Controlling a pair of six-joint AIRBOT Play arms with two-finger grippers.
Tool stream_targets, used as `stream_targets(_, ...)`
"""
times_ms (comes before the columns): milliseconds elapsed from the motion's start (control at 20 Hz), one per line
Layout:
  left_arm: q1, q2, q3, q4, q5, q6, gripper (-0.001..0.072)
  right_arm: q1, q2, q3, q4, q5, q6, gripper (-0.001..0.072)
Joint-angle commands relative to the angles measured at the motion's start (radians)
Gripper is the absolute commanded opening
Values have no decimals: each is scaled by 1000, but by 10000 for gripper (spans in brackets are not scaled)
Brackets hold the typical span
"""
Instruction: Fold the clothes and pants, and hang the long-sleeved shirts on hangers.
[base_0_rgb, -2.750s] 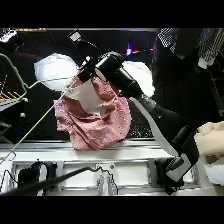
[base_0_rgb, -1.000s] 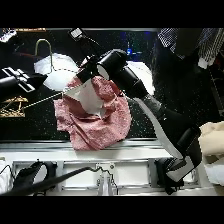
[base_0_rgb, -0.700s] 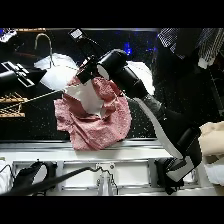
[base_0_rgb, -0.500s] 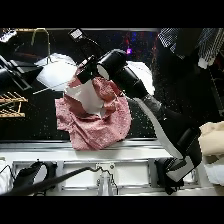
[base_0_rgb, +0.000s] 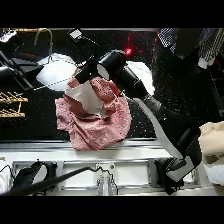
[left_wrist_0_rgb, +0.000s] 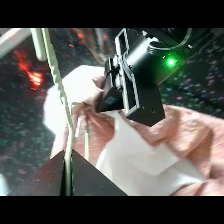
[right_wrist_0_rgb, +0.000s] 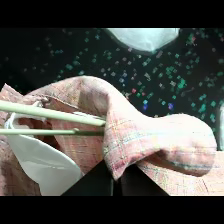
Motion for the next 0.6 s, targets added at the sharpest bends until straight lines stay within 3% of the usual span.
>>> stream_targets(0,-3,-78,-12,-68,-15,-90,11,-1,0,1,3,-24,0,21)
stream_targets(150,71,-189,-39,-312,-51,-89,10,-2,2,1,-4,-12,0,20)
stream_targets(300,133,-342,-41,-583,-208,-74,10,-2,11,1,-64,-10,0,21)
stream_targets(550,75,-601,-41,-770,-490,-74,11,-37,33,1,-79,-29,0,21)
